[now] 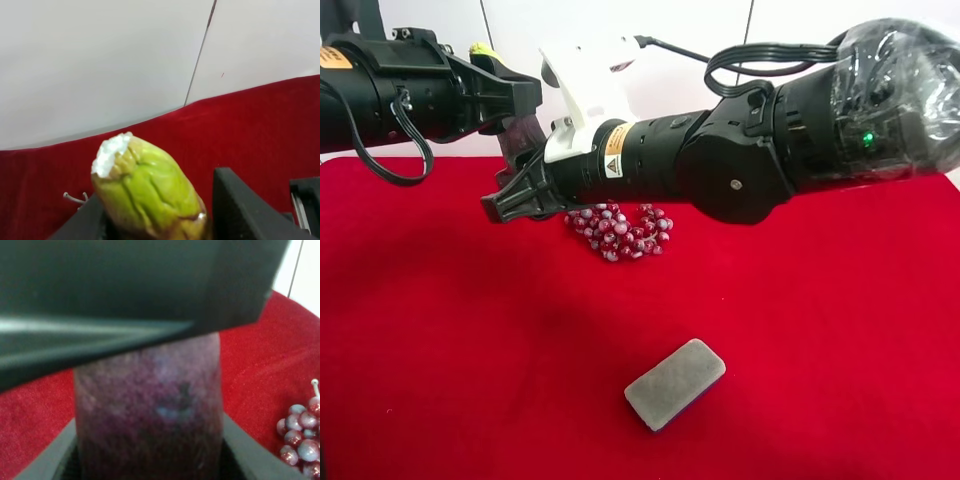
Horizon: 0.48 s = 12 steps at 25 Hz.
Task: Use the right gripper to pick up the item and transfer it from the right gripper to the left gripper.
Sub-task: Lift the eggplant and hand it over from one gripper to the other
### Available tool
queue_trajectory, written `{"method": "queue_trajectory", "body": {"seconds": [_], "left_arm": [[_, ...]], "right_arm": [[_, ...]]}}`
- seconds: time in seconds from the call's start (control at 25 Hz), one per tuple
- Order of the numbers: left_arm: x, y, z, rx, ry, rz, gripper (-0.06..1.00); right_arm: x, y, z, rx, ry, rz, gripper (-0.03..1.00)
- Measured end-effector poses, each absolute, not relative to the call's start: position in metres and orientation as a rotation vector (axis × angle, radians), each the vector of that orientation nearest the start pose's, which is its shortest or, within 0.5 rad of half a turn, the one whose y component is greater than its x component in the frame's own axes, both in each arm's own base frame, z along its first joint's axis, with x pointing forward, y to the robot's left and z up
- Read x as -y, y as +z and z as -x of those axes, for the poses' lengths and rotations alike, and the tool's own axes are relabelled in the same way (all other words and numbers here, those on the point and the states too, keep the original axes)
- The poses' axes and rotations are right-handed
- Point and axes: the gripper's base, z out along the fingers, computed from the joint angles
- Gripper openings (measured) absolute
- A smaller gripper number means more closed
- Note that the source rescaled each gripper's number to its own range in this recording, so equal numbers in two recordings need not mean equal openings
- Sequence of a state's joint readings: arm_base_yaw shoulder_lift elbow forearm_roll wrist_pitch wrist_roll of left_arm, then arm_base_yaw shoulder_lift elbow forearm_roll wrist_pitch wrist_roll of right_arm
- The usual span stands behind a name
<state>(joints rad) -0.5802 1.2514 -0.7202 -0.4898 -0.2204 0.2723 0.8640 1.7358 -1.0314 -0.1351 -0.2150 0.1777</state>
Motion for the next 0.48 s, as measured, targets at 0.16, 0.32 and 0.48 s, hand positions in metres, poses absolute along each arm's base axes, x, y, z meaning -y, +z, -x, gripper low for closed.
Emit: {"method": "queue_trajectory", "body": {"seconds": [0.16,0.32,0.48], "left_arm": [[0.1411,0.2930,-0.2323,-1.823,-0.462,-0.269,0.08],[0.1410,0.2932,-0.2323,-1.821,-0.461,-0.268,0.08],[0.1411,0.2936,-0.2324,-1.817,-0.461,-0.266,0.08]], "right_arm": [[-0.2947,0.2322,-0.2482,-1.853,0.614,0.824,0.00],[-0.2947,0.2322,-0.2482,-1.853,0.615,0.824,0.00],[-0.2948,0.2324,-0.2483,-1.852,0.615,0.823,0.00]]}}
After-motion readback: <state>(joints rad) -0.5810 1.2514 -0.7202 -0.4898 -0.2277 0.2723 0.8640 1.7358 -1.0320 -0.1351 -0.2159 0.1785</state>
